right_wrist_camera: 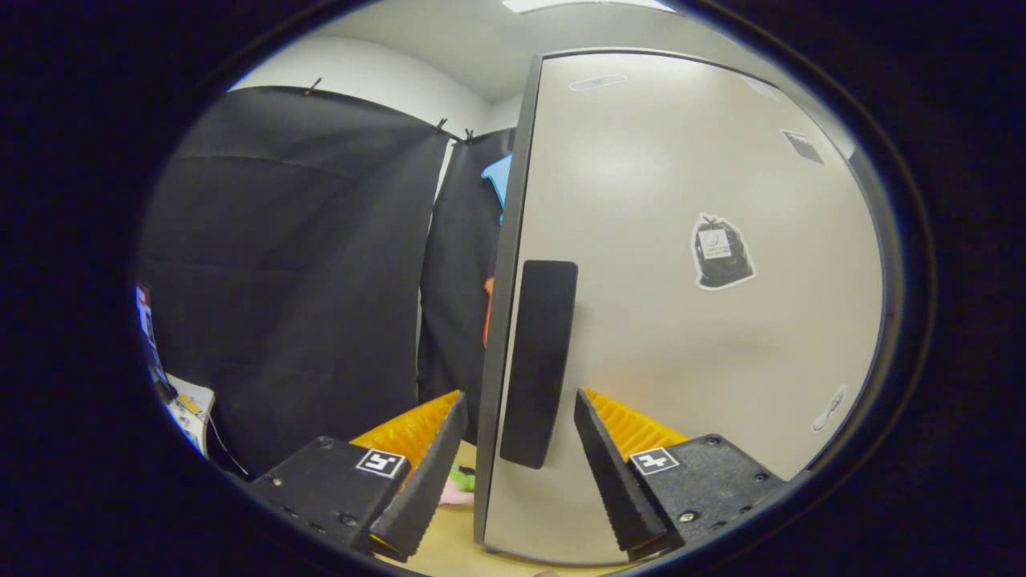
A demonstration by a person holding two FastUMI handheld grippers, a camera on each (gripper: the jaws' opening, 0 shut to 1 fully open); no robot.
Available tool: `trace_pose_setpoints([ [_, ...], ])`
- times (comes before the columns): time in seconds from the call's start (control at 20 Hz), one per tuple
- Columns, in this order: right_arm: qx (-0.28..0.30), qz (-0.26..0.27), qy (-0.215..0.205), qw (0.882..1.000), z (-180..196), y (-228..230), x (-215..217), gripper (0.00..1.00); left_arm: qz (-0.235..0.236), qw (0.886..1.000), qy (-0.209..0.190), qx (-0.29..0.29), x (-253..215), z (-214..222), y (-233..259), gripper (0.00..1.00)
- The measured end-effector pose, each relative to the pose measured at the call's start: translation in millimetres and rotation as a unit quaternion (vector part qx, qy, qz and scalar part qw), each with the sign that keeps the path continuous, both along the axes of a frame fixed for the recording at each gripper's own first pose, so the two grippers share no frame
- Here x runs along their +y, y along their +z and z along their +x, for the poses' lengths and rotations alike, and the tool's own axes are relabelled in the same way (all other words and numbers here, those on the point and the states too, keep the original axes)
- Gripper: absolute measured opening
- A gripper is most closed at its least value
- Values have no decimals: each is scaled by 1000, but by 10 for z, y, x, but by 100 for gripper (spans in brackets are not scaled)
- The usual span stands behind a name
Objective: Open the cabinet door with the right hand, grasp the bottle in the cabinet with the left hand and place it on the coaster, then close the cabinet door with the right hand.
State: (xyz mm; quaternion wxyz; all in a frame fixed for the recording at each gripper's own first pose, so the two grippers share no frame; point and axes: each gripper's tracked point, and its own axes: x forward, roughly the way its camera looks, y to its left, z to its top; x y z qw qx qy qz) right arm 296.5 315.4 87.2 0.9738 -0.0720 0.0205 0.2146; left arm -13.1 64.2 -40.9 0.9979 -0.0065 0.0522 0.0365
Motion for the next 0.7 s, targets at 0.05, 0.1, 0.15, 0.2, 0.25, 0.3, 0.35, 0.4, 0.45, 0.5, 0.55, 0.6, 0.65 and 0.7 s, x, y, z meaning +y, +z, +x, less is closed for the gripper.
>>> trace_pose_setpoints([
  [0.05,6,3,-3,1000,23,-15,6,86,-1,1000,2,1,20,-3,-5,95],
  [0.1,11,8,1,1000,29,-28,41,81,-1,1000,3,2,40,-9,-13,95],
  [0.15,12,9,-3,1000,45,-32,42,82,0,1000,5,3,57,-3,-16,95],
  [0.2,12,8,-10,1000,58,-33,35,74,0,1000,7,3,82,-10,-25,95],
  [0.25,9,11,-10,1000,68,-22,49,67,0,1000,8,3,98,-20,-21,95],
  [0.3,9,13,-16,1000,68,-26,47,59,1,1000,10,3,119,-25,-25,96],
  [0.35,7,15,-21,1000,75,-20,41,57,1,1000,11,2,135,-30,-26,96],
  [0.4,6,17,-28,999,88,-15,24,52,1,1000,13,2,144,-30,-33,96],
  [0.45,4,19,-38,999,110,-7,-13,53,0,1000,13,3,159,-26,-36,95],
  [0.5,7,23,-38,999,123,-17,-10,39,-1,1000,14,4,169,-28,-43,95],
  [0.55,9,26,-35,999,102,-2,-31,37,-1,1000,15,4,179,-36,-47,95],
  [0.6,12,30,-30,999,106,-8,-26,33,-2,1000,15,4,195,-38,-49,95],
  [0.65,14,32,-28,999,110,-7,-27,29,-2,1000,15,4,201,-34,-45,96],
  [0.7,15,31,-27,999,102,-5,-32,24,-2,1000,14,4,203,-30,-48,95],
])
